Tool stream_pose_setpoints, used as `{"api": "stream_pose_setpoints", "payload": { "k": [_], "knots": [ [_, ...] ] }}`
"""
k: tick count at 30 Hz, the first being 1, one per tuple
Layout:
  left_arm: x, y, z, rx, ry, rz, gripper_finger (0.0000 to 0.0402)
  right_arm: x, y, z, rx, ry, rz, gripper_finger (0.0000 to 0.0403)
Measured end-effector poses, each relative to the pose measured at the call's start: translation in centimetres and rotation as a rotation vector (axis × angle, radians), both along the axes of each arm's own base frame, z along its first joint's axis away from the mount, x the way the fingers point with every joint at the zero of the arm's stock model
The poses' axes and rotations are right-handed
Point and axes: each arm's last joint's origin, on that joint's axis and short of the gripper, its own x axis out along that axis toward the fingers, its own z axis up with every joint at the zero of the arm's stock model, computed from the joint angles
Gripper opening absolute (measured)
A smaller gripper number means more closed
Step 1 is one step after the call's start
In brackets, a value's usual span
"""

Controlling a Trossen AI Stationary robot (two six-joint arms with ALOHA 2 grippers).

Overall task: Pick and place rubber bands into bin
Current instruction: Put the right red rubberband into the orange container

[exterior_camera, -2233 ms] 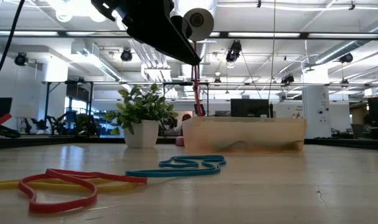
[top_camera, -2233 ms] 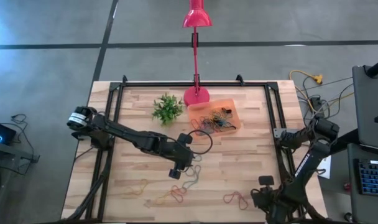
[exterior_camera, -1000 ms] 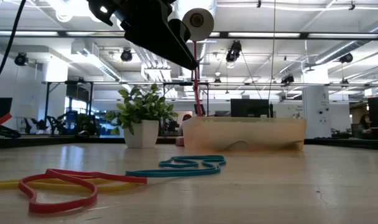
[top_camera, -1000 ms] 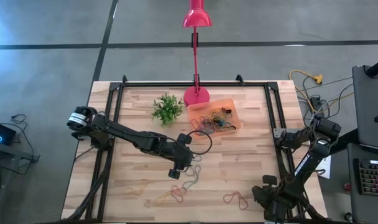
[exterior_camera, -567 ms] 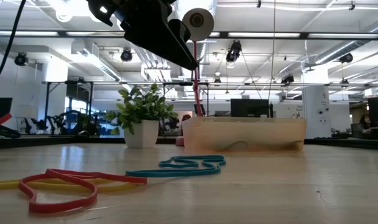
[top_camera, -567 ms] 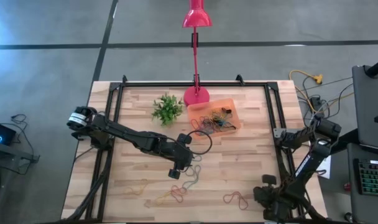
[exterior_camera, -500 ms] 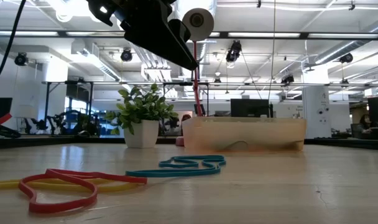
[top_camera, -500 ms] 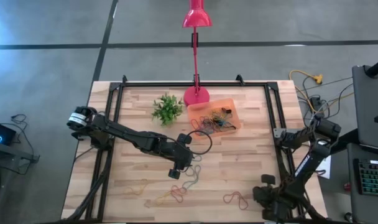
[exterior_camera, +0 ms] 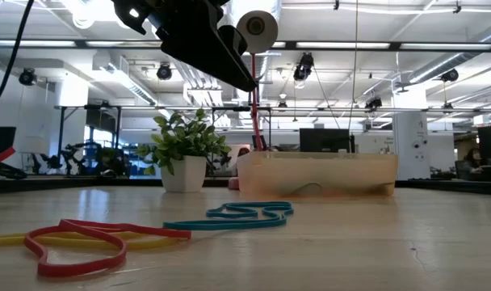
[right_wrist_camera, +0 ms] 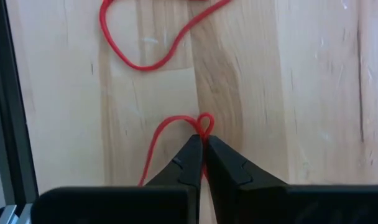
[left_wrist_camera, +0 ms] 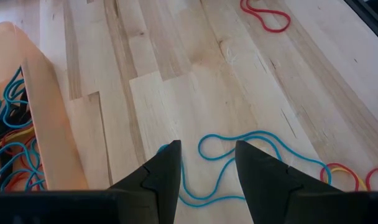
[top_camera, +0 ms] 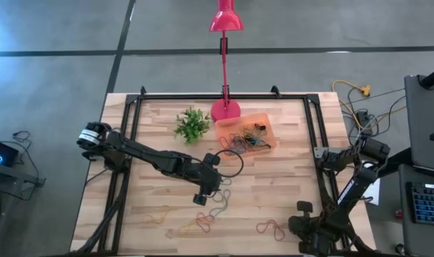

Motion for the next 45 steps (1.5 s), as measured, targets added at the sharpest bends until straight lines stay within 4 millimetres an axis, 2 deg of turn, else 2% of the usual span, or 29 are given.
{"api": "stream_pose_setpoints", "payload": {
  "k": [12,20,26,35,45],
  "knots": [
    [0.0,0.0,0.0,0.001,0.001,0.0,0.0136,0.4,0.7,1.7,-0.032,-0.014,0.015,0.0008],
    [0.0,0.0,0.0,0.001,0.001,0.0,0.0136,1.0,1.3,5.0,-0.151,-0.073,0.033,0.0008],
    [0.0,0.0,0.0,0.001,0.0,0.0,0.0136,1.5,1.2,7.8,-0.298,-0.195,0.056,0.0008],
    [0.0,0.0,0.0,0.001,-0.001,-0.001,0.0136,2.6,-0.2,9.6,-0.569,-0.404,0.073,0.0008],
    [0.0,0.0,0.0,0.001,-0.003,-0.001,0.0136,5.9,-2.9,9.6,-0.787,-0.55,0.005,0.0008]
  ]
}}
